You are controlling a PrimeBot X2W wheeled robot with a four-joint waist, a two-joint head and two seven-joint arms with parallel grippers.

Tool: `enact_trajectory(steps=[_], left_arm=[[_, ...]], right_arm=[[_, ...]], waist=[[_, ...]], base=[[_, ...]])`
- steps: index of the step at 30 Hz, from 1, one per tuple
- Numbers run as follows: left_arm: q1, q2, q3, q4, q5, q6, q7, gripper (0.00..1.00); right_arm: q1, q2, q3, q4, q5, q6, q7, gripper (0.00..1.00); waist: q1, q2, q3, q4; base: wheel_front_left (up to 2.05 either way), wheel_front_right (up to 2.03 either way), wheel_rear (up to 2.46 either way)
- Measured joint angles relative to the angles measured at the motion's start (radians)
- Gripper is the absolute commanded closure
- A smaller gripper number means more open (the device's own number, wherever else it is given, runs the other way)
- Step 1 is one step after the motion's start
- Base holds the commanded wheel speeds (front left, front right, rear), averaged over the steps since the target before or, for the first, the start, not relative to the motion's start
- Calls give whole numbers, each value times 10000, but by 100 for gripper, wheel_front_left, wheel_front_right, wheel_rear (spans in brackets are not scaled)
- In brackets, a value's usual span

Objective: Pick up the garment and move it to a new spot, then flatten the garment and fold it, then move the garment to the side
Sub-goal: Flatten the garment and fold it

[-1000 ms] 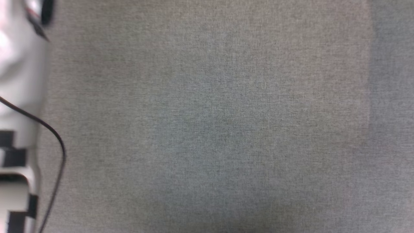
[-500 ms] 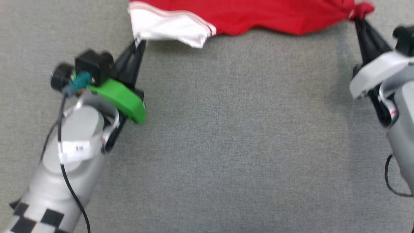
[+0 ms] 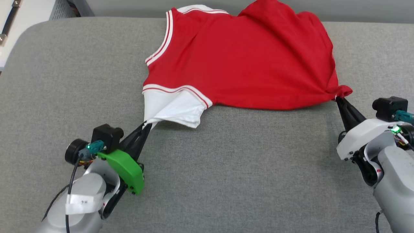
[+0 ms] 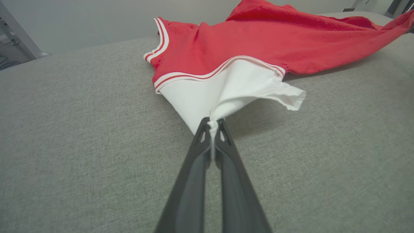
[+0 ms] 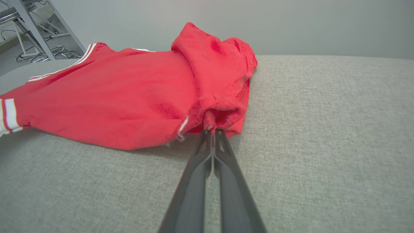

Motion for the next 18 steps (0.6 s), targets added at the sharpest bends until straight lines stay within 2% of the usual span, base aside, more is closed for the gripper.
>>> enact_trajectory(steps=[9,18], left_arm=[[1556,773,-25,-596,-583,2,276,100],[3068,1429,-815,-2320,-1085,2,1133,100]], right_arm=[[1227,-217,196,-284,1018,0,316,100],[2946,-1133,792,-1762,2011,-4,1081,100]], waist=[[0,0,-1063,32],[-1,0,-1904,132]], base=[[0,0,0],[0,0,0]])
